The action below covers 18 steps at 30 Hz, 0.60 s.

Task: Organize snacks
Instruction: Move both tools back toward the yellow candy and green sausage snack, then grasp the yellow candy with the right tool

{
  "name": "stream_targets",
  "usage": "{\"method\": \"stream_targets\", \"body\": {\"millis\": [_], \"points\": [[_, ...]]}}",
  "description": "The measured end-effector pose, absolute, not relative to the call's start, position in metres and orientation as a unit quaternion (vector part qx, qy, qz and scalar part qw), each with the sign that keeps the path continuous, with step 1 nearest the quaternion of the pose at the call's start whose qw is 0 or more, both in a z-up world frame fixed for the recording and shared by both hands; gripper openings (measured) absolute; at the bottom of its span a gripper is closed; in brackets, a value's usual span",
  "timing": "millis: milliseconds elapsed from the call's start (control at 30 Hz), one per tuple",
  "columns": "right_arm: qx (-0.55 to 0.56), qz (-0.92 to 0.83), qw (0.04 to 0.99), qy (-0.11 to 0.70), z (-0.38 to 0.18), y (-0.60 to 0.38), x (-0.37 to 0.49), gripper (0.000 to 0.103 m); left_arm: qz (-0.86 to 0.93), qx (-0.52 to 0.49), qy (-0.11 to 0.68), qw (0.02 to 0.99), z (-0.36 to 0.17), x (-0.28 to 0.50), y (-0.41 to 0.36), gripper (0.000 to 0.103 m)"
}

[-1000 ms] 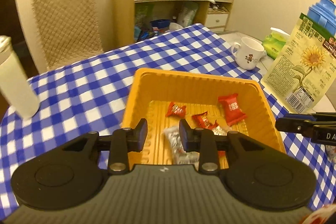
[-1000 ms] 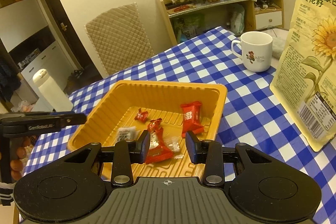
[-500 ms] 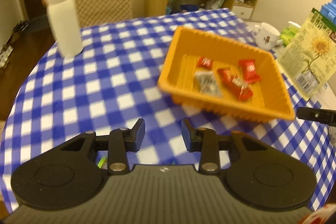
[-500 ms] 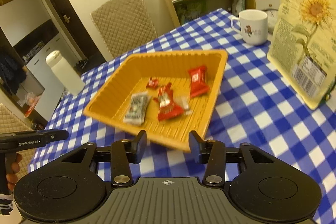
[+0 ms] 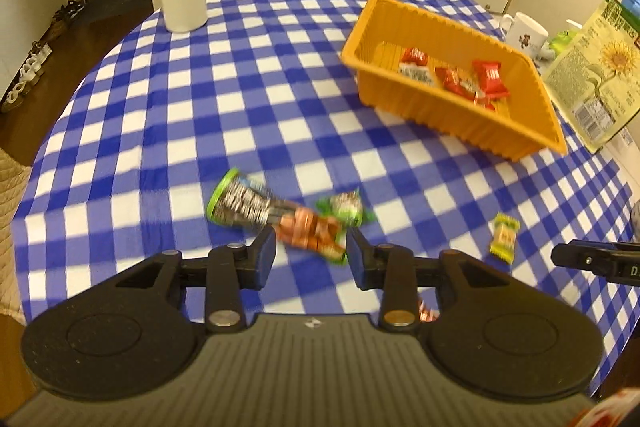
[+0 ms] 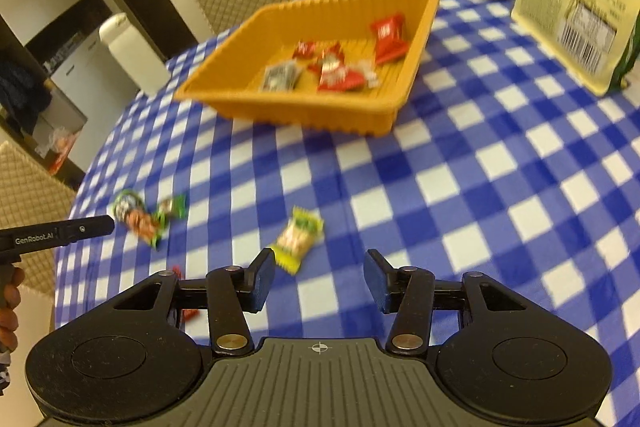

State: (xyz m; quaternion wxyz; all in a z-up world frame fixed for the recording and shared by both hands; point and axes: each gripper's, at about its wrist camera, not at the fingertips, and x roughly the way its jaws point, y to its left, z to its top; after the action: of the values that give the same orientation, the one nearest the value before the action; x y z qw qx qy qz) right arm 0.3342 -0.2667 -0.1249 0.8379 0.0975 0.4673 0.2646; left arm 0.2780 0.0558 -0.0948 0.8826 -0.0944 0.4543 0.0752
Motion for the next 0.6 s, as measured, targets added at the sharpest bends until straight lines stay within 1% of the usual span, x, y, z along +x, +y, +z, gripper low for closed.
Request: {"method": "stream_targets", "body": {"millis": [267,600], "points": [[0.082,0.274,0.832,0.476,-0.134,-0.254,0.320,0.050,0.088,-0.101,0.461,0.877,-0.100,0.249,0.056,0.034],[0.068,0.271,0.836,0.472,-0.140,-0.238,0.325,0.050,0.105,-0.110,0.458,0.876,-0.101,0.228,0.066,0.035]]}}
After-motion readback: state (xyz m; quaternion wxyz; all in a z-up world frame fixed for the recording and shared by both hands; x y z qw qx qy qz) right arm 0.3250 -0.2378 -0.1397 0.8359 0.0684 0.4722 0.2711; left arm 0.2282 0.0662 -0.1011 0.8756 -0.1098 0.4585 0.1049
